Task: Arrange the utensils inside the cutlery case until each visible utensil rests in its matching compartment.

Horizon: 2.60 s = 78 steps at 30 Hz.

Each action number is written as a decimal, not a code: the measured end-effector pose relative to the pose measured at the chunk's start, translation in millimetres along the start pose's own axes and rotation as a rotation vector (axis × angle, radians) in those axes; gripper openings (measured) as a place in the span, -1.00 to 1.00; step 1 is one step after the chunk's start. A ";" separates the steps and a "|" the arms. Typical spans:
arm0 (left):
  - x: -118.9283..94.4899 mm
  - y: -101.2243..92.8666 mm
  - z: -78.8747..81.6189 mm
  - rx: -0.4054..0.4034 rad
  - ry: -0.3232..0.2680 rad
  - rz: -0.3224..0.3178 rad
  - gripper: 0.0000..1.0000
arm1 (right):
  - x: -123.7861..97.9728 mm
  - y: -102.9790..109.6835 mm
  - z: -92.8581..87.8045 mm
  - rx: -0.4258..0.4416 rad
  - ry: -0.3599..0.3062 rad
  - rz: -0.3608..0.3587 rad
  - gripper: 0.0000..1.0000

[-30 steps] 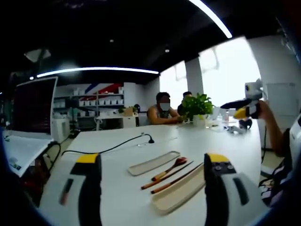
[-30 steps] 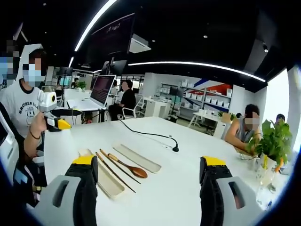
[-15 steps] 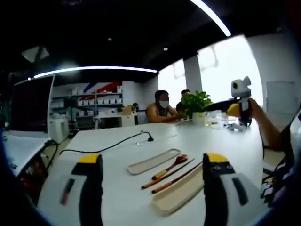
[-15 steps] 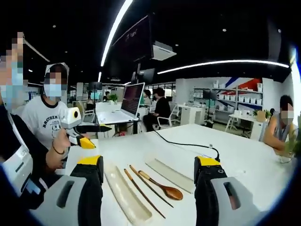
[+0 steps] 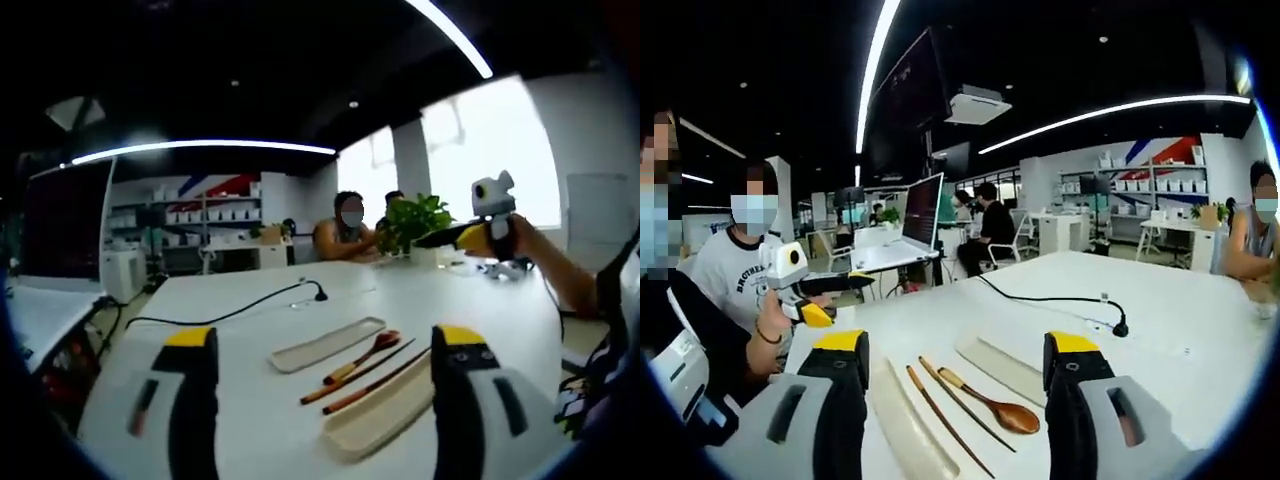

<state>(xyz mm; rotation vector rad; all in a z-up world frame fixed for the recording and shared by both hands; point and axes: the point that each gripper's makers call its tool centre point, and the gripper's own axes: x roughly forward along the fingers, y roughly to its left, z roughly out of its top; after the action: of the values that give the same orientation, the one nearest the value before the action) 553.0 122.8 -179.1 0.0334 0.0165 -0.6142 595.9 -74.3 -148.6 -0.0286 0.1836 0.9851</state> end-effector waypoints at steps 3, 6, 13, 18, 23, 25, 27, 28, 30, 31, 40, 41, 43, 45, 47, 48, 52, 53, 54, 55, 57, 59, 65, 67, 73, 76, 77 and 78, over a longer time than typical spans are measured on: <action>1.0 -0.3 -0.6 0.005 0.005 -0.005 0.86 | 7.8 0.2 -0.2 -0.009 0.024 0.006 0.45; 1.8 1.1 0.2 0.007 0.002 -0.004 0.86 | 16.6 -2.1 -2.4 -0.044 0.064 0.000 0.43; 0.8 7.4 -3.1 0.016 0.016 0.012 0.86 | 44.1 2.9 -17.0 -0.119 0.175 0.043 0.34; -1.5 10.9 -2.2 0.014 0.012 0.018 0.86 | 60.4 14.5 -32.7 -0.093 0.235 0.143 0.17; -2.5 13.8 -4.5 0.014 0.022 0.021 0.85 | 73.0 12.6 -43.6 -0.104 0.265 0.174 -0.04; -3.0 15.0 -5.7 0.018 0.028 0.025 0.84 | 77.8 12.7 -49.9 -0.123 0.286 0.189 -0.12; -3.8 16.6 -5.6 0.022 0.029 0.030 0.84 | 81.5 9.9 -62.6 -0.119 0.349 0.183 -0.12; -4.1 17.1 -5.4 0.023 0.029 0.031 0.84 | 84.6 8.1 -65.8 -0.125 0.358 0.175 -0.12; -4.7 18.2 -5.0 0.021 0.027 0.033 0.84 | 86.4 7.4 -77.4 -0.178 0.409 0.190 -0.19; -5.0 18.8 -4.7 0.019 0.025 0.033 0.84 | 88.4 6.4 -82.4 -0.174 0.428 0.185 -0.20; -5.9 24.9 -11.9 0.019 0.052 0.039 0.82 | 93.2 16.6 -110.4 -0.241 0.525 0.226 -0.46; -6.0 26.1 -12.6 0.020 0.055 0.043 0.82 | 94.0 18.6 -112.6 -0.241 0.538 0.236 -0.46; -6.3 29.0 -13.4 0.025 0.057 0.053 0.82 | 96.4 22.9 -117.5 -0.259 0.562 0.257 -0.46; -7.1 30.6 -13.7 0.025 0.058 0.057 0.82 | 97.4 23.5 -125.0 -0.299 0.609 0.267 -0.46; -7.4 30.6 -13.5 0.023 0.056 0.056 0.82 | 100.5 23.8 -130.5 -0.335 0.639 0.269 -0.48; -7.6 30.6 -13.5 0.024 0.057 0.055 0.82 | 101.3 24.8 -133.7 -0.347 0.655 0.277 -0.49; -7.9 29.7 -14.6 0.028 0.061 0.050 0.81 | 105.9 23.6 -144.0 -0.349 0.708 0.296 -0.52; -8.0 29.5 -14.7 0.027 0.061 0.050 0.81 | 106.3 22.5 -145.3 -0.357 0.718 0.299 -0.55; -7.9 29.4 -14.9 0.026 0.061 0.049 0.81 | 106.8 22.7 -145.1 -0.371 0.719 0.307 -0.58; -7.9 29.6 -15.1 0.025 0.062 0.048 0.81 | 107.6 23.5 -144.3 -0.366 0.718 0.317 -0.60; -7.9 30.9 -15.7 0.026 0.063 0.050 0.81 | 110.7 27.2 -141.9 -0.327 0.716 0.338 -0.63; -7.4 32.8 -16.4 0.027 0.066 0.053 0.80 | 111.3 28.9 -145.5 -0.342 0.748 0.358 -0.65; -6.3 34.7 -16.5 0.025 0.066 0.046 0.80 | 114.7 27.2 -155.2 -0.372 0.829 0.379 -0.73; -6.5 36.2 -16.0 0.023 0.064 0.047 0.80 | 119.2 21.9 -154.3 -0.399 0.836 0.355 -0.73; -7.4 38.0 -16.2 0.027 0.063 0.046 0.80 | 124.6 18.0 -157.3 -0.377 0.870 0.358 -0.77; -7.2 38.6 -17.3 0.029 0.066 0.046 0.80 | 123.0 18.1 -162.6 -0.370 0.899 0.373 -0.77; -7.0 38.9 -16.5 0.026 0.058 0.045 0.79 | 121.5 18.7 -165.5 -0.366 0.914 0.384 -0.77; -6.9 39.0 -15.4 0.017 0.049 0.044 0.79 | 122.9 17.9 -162.9 -0.358 0.907 0.383 -0.77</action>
<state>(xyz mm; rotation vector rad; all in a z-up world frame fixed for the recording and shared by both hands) 569.8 159.2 -193.3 0.0655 0.0579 -0.5696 624.1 19.6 -328.5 -0.8010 0.8640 1.3229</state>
